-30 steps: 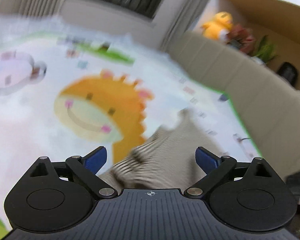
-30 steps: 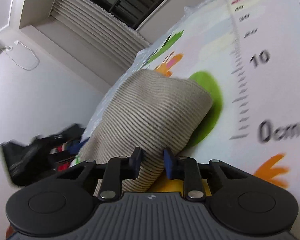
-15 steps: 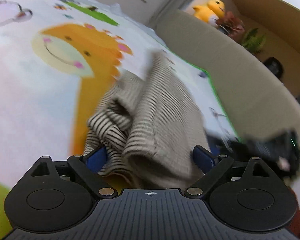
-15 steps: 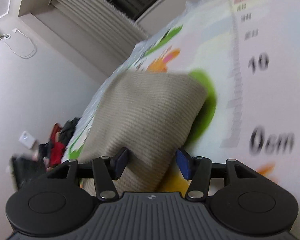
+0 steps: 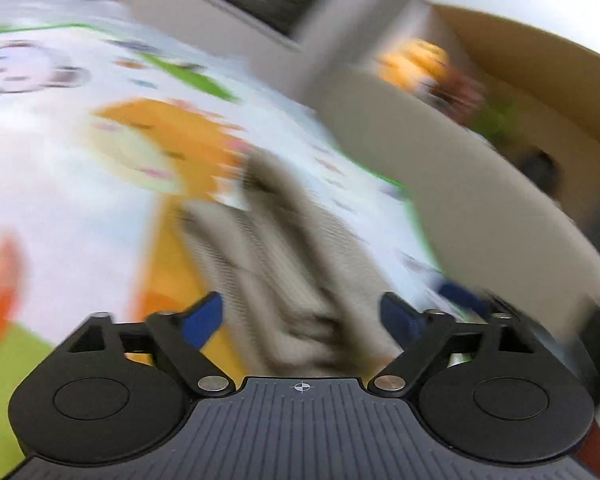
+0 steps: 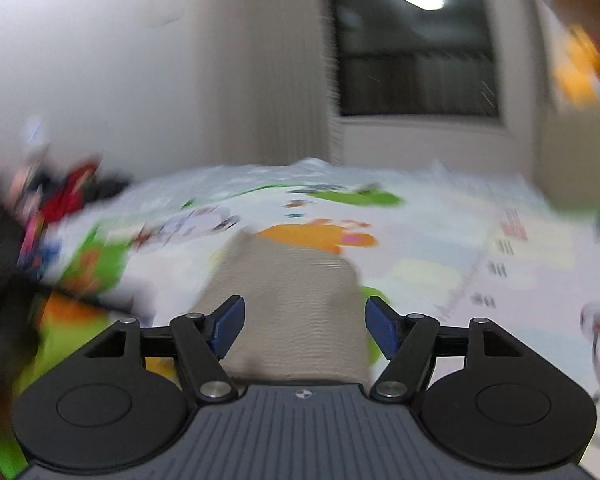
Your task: Fold clothes
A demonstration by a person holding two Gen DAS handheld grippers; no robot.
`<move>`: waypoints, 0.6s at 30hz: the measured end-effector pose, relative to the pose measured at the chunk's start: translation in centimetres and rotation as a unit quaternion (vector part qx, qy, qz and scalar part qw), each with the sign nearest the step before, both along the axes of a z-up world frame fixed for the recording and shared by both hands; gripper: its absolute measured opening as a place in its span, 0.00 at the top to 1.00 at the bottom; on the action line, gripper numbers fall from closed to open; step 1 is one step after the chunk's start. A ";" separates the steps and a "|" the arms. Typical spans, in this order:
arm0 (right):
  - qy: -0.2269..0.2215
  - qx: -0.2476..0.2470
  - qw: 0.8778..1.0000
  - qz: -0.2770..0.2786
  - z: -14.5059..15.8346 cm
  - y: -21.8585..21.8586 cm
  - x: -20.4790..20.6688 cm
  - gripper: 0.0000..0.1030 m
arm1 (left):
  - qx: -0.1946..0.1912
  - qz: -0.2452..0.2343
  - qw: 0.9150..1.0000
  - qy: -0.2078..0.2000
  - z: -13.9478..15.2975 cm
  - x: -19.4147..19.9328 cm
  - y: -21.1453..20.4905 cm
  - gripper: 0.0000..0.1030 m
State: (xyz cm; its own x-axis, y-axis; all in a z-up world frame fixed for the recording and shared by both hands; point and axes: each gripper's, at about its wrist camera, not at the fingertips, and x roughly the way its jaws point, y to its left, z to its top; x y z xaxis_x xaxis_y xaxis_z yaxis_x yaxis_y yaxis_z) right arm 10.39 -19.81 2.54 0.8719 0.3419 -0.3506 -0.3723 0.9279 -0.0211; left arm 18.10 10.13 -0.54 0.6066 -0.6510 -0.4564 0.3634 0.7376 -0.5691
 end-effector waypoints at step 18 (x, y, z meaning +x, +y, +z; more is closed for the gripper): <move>0.052 0.165 0.985 0.022 3.6 0.7 4.2 0.90 | 0.021 -0.009 0.998 0.064 -4.2 1.4 -3.0 0.67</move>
